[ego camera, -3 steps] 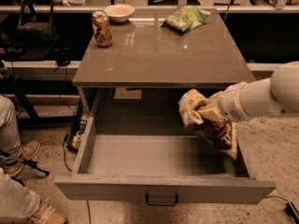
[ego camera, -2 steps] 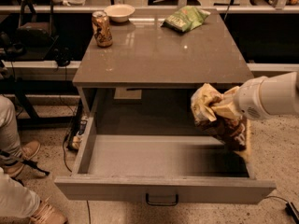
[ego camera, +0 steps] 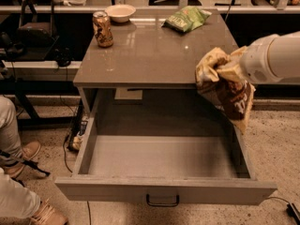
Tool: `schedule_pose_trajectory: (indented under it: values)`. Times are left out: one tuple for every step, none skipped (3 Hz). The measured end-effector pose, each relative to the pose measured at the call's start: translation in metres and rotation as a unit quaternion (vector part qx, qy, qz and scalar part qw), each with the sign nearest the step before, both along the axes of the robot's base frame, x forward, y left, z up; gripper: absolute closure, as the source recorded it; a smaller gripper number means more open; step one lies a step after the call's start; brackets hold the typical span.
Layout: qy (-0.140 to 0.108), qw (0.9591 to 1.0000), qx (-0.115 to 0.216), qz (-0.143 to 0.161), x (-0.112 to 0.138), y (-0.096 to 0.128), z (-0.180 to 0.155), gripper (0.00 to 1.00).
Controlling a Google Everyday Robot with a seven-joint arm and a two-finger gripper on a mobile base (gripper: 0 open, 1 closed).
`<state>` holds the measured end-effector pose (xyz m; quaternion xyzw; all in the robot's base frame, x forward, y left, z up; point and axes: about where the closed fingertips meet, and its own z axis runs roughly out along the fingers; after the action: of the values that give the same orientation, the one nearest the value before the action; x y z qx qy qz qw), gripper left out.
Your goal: Pick brown chip bag from top drawer and place on counter
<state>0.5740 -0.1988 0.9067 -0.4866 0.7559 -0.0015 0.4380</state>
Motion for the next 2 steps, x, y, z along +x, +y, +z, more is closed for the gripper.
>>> schedule_pose_trajectory:
  values:
    - [-0.061,0.998,-0.009,0.011,0.049,0.019,0.038,1.0]
    - [-0.101,0.9946,-0.004,0.021,0.098,0.04,0.067,1.0]
